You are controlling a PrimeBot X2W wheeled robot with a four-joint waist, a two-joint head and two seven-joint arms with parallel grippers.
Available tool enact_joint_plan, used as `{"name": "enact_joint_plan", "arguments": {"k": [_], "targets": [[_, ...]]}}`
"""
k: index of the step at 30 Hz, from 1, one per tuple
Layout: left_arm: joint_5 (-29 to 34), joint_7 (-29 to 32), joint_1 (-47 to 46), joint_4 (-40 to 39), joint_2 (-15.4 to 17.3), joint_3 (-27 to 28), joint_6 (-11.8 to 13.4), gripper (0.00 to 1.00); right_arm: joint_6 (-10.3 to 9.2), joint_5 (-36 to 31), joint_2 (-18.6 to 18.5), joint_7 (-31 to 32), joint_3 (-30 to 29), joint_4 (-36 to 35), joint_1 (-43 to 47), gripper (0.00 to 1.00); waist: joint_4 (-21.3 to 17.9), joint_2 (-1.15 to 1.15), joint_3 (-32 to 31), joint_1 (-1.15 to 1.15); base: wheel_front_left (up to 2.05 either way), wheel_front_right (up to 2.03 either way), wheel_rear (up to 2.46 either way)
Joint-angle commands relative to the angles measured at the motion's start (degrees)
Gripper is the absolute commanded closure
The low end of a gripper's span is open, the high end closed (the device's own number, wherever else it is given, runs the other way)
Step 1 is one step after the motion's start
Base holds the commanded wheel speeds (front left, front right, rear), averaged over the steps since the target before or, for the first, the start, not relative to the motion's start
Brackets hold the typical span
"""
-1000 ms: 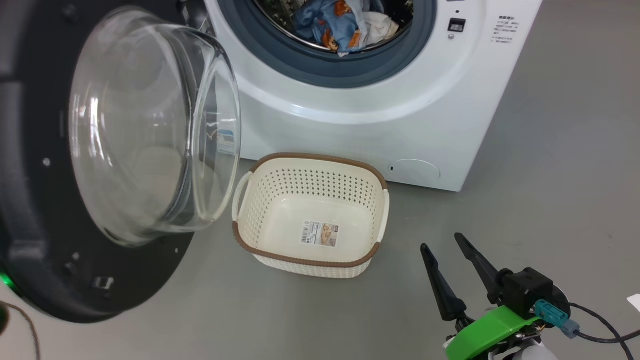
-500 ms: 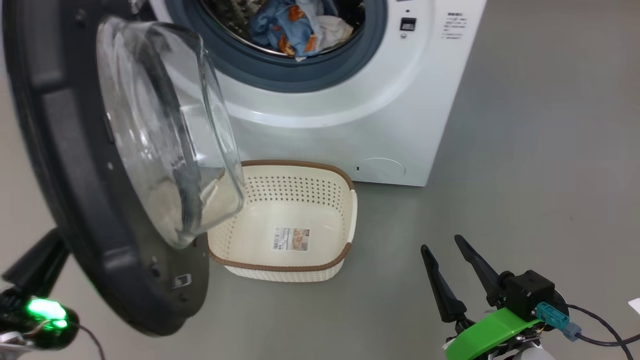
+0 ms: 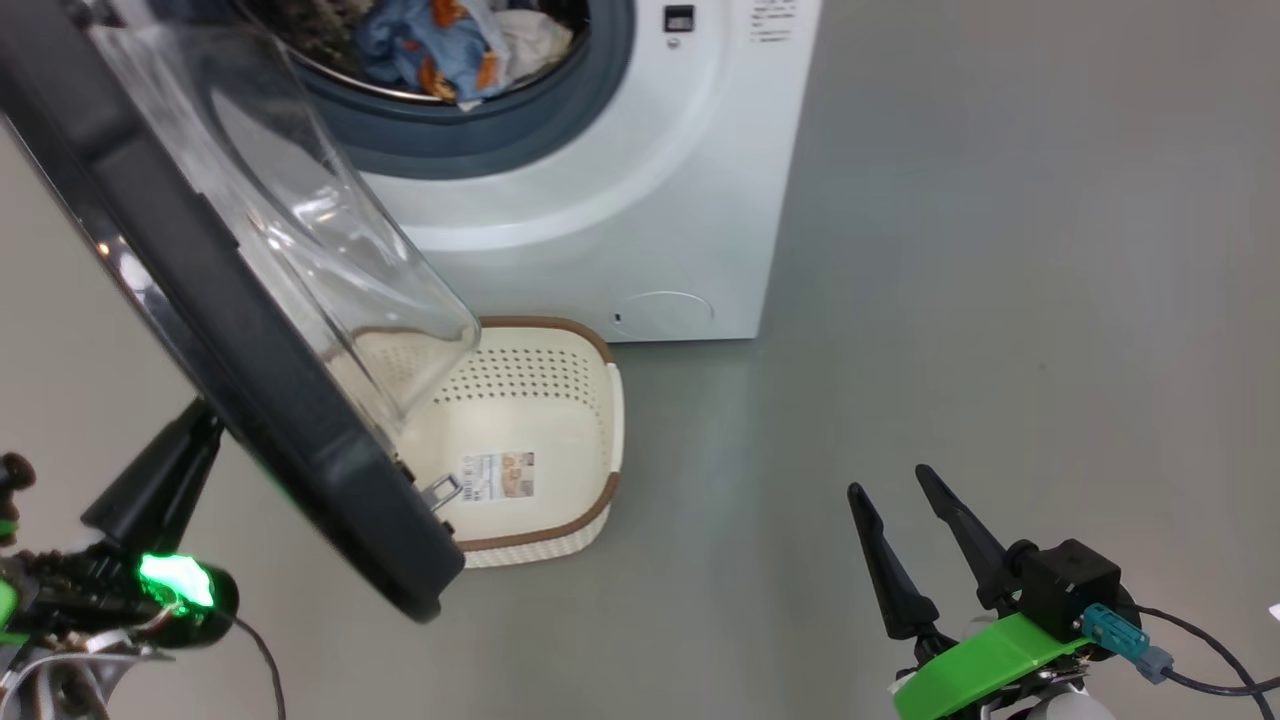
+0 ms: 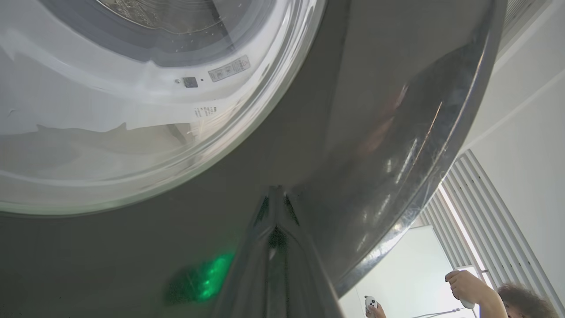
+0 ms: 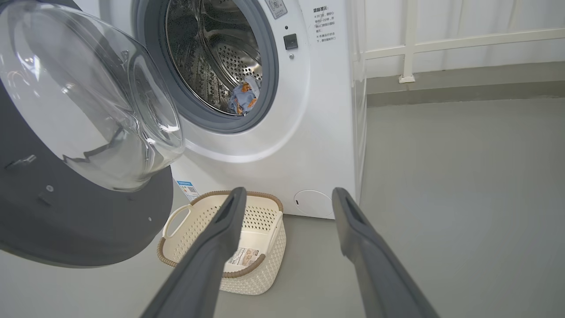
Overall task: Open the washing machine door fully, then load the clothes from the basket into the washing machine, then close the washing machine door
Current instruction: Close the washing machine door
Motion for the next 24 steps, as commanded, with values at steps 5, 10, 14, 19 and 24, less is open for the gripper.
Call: {"name": "enact_joint_plan", "arguments": {"k": [5, 10, 14, 19, 24], "targets": [[-0.7, -1.5, -4.0, -1.1, 0.9, 0.0, -1.7, 1.00, 0.51, 0.8, 0.2, -1.0, 1.0, -1.5, -1.7, 0.00, -4.4, 0.00, 2.5, 0.00, 0.00, 0.00, 0.00], [-1.3, -4.2, -7.4, 0.4, 0.7, -1.3, -3.1, 1.00, 0.51, 1.3, 0.2, -1.5, 0.4, -1.7, -2.3, 0.00, -7.4, 0.00, 5.1, 0.00, 0.00, 0.00, 0.00], [-1.0, -6.0, -9.7, 1.8, 0.7, -2.0, -3.8, 1.00, 0.51, 1.7, 0.2, -1.8, 0.5, -1.9, -2.8, 0.00, -9.1, 0.00, 6.9, 0.00, 0.00, 0.00, 0.00], [-0.3, -8.1, -12.7, 3.8, 0.6, -2.4, -4.4, 1.00, 0.51, 2.2, 0.2, -2.1, 0.6, -1.9, -3.3, 0.00, -10.5, 0.00, 8.7, 0.00, 0.00, 0.00, 0.00], [0.6, -9.6, -16.1, 6.0, 0.6, -3.1, -4.8, 1.00, 0.51, 2.7, 0.2, -2.2, 0.9, -2.0, -4.0, 0.00, -11.4, 0.00, 10.2, 0.00, 0.00, 0.00, 0.00]]}}
